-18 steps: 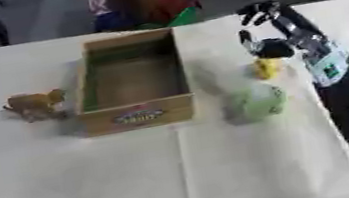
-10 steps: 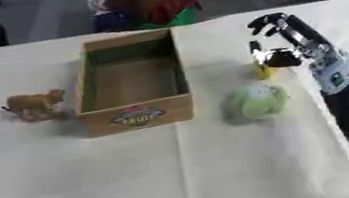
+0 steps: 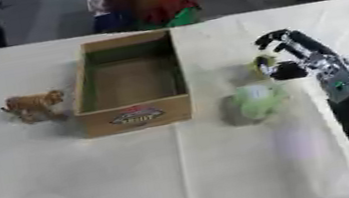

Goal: Pick up objects on the table and place them in the box.

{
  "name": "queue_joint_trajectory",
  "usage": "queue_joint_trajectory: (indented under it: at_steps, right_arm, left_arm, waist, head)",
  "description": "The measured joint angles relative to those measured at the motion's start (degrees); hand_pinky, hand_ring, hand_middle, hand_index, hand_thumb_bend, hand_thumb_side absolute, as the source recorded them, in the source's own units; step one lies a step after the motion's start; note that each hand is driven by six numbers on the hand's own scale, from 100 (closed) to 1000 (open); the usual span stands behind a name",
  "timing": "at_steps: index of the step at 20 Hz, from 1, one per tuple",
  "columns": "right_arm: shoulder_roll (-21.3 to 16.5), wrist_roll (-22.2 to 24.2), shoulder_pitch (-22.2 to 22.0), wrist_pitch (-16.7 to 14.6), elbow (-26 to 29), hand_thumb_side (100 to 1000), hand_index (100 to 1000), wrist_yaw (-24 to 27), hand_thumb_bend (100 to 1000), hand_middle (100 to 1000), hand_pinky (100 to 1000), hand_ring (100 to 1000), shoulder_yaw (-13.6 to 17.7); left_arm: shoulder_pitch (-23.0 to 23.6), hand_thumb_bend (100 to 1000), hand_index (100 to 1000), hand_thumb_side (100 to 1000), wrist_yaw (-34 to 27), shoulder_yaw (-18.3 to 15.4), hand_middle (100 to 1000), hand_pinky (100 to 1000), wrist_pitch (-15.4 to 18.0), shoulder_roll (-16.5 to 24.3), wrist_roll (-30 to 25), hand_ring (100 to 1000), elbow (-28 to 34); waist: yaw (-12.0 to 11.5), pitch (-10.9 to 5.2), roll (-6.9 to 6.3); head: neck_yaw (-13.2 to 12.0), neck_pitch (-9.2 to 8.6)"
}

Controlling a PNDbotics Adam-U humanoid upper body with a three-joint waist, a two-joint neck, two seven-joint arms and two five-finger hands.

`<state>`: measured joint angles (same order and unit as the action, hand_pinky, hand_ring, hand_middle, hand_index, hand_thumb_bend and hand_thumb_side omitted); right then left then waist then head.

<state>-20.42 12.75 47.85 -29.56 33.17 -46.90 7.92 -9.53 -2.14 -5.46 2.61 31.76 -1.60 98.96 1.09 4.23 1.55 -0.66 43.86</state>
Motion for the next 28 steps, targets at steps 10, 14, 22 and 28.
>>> queue_joint_trajectory:
  at_steps: [10, 14, 22, 28]
  right_arm:
    - [-0.01, 1.49, 0.02, 2.84, 0.44, 345, 848, -9.67, 100, 745, 747, 897, 0.23]
    - [-0.01, 0.96, 0.05, 2.53, 0.77, 360, 745, -11.93, 100, 568, 719, 835, 0.55]
    - [0.05, -4.04, 0.21, 2.3, 1.27, 309, 226, -15.22, 100, 131, 618, 689, 0.66]
    - [0.55, -11.45, 0.37, 2.16, 3.02, 259, 183, -15.6, 100, 100, 592, 661, 1.3]
  left_arm:
    - [0.0, 300, 661, 100, 0.01, 0.0, 576, 749, 0.0, 0.0, 0.0, 567, 0.0]
    - [0.0, 300, 660, 100, 0.01, 0.0, 576, 749, 0.0, 0.0, 0.0, 567, 0.0]
    - [0.0, 298, 660, 100, 0.01, 0.0, 576, 749, 0.0, 0.0, 0.0, 567, 0.0]
    - [0.01, 298, 660, 100, 0.01, -0.01, 576, 749, 0.0, 0.0, 0.0, 567, 0.0]
  waist:
    - [-0.01, -0.03, -0.01]
    - [-0.01, -0.03, -0.01]
    - [-0.07, -0.05, 0.01]
    - [-0.08, -0.05, 0.01]
  head:
    - [0.0, 0.0]
    - [0.0, 0.0]
    - [0.0, 0.0]
    - [0.0, 0.0]
